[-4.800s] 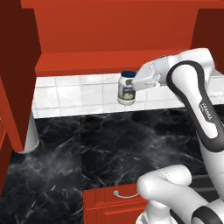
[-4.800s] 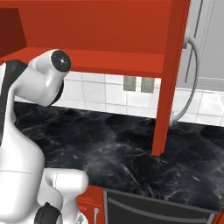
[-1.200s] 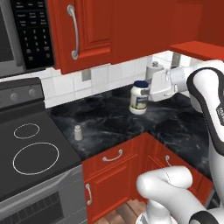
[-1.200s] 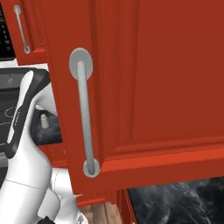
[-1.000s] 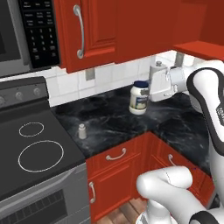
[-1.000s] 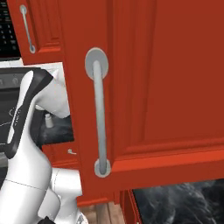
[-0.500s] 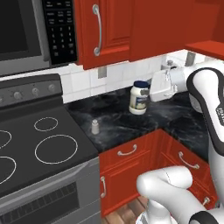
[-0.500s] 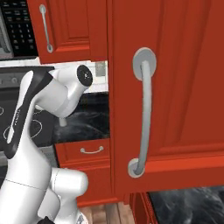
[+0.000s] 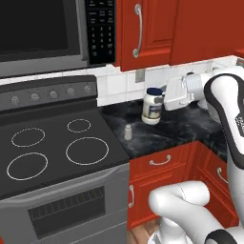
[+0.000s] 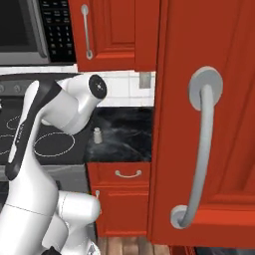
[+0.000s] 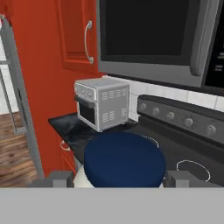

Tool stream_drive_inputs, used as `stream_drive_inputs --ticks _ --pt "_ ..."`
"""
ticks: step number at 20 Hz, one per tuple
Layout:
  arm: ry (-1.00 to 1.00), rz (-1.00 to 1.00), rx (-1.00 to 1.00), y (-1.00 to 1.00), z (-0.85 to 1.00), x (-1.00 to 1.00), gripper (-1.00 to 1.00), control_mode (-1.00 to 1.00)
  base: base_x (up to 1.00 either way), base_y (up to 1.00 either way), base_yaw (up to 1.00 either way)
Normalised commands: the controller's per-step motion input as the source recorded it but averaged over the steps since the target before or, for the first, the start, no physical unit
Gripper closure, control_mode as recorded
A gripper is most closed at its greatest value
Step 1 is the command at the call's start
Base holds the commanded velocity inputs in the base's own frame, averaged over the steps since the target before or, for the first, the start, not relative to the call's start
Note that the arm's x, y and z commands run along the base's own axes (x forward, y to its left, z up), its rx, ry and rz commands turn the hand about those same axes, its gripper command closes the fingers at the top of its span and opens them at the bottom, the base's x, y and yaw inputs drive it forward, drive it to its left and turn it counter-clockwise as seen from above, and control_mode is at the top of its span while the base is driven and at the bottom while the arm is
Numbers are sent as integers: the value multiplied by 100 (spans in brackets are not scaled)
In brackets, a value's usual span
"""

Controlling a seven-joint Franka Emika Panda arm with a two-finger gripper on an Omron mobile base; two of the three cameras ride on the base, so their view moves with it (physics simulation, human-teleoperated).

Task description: Take 2 condiments from the cabinet and move them on the counter near the stove.Make sure the condiments are lined up with each other, next to each other.

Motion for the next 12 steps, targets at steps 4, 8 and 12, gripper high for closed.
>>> stream_drive_inputs --ticks 4,8,12 --pt "0 0 0 0 0 0 100 100 20 0 39" --pt "0 0 0 0 0 0 100 100 35 -2 34" --pt "0 0 0 0 0 0 100 100 37 -23 16"
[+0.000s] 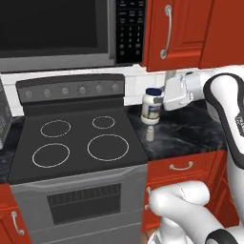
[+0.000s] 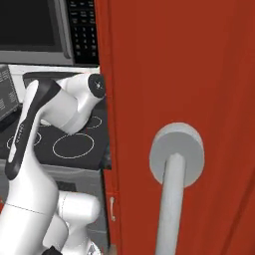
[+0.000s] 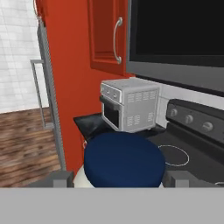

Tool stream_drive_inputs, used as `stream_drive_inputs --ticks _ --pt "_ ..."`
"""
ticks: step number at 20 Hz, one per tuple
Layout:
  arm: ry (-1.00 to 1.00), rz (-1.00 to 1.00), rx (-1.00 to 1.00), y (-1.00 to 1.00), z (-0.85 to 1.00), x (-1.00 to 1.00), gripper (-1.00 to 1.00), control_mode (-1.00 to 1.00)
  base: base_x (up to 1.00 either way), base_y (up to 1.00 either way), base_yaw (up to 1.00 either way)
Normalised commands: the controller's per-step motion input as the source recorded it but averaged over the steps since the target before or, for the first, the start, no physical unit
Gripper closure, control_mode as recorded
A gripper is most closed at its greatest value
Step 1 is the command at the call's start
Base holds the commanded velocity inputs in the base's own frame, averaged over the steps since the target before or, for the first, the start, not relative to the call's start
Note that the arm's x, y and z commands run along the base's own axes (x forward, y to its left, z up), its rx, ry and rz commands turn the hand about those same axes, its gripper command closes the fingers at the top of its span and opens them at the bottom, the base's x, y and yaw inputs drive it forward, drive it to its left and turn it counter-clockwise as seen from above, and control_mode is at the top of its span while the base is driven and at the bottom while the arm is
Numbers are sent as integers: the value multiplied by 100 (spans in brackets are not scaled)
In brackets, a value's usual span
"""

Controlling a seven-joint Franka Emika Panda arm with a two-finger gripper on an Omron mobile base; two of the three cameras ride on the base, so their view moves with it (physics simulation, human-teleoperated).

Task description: Take 2 condiments from the cabinet and move them on the counter near the stove.Make sure the condiments are lined up with each other, next to each other.

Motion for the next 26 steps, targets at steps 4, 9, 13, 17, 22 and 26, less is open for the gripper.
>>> stream_drive_inputs --ticks 4,9,13,17,22,26 --pt "0 0 0 0 0 0 100 100 47 -30 6" --pt "0 0 0 0 0 0 100 100 59 -18 2" --pt "0 0 0 0 0 0 100 100 60 -14 2" --pt "-4 5 0 -20 -23 -4 100 -100 10 -13 3" --pt "-5 8 0 -47 -57 -19 100 -100 0 0 0" --pt "-2 6 0 -50 -37 -1 100 -100 0 0 0"
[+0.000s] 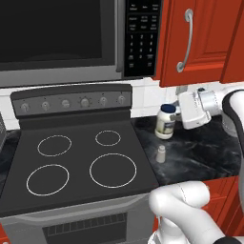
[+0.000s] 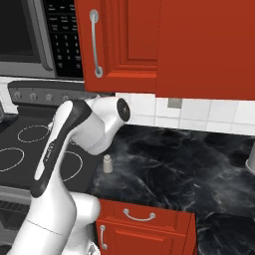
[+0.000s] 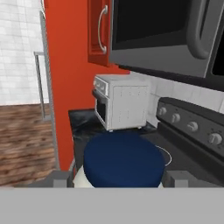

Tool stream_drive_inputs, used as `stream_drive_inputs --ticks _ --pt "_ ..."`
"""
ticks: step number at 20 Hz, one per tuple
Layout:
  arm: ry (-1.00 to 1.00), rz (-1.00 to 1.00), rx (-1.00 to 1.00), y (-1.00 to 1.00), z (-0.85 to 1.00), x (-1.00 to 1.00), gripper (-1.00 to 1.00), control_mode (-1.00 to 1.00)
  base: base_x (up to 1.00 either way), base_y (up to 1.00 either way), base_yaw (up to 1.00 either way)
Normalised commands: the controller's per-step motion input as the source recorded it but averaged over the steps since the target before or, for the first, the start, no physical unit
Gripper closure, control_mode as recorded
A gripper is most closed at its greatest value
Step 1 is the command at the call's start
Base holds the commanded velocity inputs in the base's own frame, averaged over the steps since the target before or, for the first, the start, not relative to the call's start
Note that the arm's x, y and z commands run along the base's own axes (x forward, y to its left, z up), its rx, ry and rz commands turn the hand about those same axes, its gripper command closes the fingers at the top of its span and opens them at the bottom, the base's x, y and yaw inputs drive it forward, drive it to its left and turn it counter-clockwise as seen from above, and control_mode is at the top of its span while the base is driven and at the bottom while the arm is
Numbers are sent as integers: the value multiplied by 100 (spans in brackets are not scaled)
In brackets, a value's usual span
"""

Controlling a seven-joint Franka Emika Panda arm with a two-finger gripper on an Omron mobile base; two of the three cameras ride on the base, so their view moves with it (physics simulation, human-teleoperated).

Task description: Take 2 condiments from the cabinet and move them on the counter near the stove.Make sure the condiments are lined up with each other, next to each other.

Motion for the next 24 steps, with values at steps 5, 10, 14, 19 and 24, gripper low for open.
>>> stream_drive_inputs --ticks 5,10,14,19,24 --pt "0 5 0 -51 -29 0 100 -100 0 0 0" --pt "0 3 0 -53 -32 0 100 -100 0 0 0" --pt "0 1 0 -51 -35 -1 100 -100 0 0 0" --pt "2 0 0 -53 -38 0 100 -100 0 0 0" --pt "8 0 0 -44 -46 5 100 -100 0 0 0"
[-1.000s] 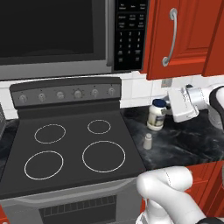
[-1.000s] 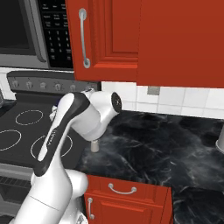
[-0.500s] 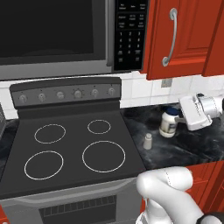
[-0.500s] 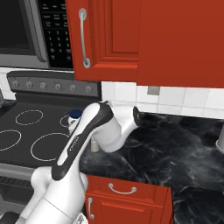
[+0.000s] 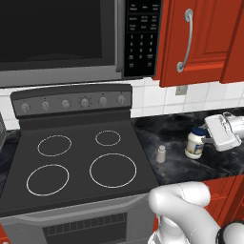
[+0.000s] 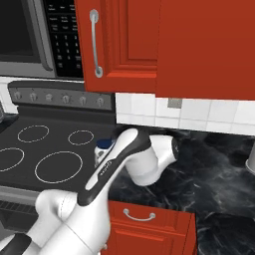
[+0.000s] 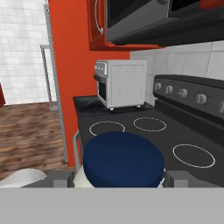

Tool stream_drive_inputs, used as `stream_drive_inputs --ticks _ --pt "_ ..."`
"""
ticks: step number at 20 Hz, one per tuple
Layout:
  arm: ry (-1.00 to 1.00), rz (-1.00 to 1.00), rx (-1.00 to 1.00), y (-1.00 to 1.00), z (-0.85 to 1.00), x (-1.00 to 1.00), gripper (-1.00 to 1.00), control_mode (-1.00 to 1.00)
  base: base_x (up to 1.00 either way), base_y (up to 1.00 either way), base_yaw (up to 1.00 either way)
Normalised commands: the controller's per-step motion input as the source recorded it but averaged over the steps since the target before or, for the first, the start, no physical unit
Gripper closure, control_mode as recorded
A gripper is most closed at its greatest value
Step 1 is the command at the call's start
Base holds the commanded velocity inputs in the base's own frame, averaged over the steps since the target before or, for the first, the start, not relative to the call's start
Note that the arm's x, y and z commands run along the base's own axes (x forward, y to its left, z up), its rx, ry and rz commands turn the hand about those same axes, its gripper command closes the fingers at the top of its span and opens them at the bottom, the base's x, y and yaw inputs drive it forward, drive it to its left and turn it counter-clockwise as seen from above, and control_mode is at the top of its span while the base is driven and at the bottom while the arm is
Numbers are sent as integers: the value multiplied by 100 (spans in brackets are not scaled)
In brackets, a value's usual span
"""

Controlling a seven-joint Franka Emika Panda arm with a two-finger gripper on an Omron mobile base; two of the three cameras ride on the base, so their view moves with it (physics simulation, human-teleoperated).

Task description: Take 2 condiments from the cabinet and move them on the counter near the stove.Make sure the condiments are lined up with each other, next to each other.

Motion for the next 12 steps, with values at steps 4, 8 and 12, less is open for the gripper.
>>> stream_drive_inputs --ticks 4,8,12 --pt "11 0 0 -32 -53 23 100 -100 0 0 0" --pt "10 0 0 -28 -50 36 100 -100 0 0 0" --pt "10 0 0 -24 -45 50 100 -100 0 0 0"
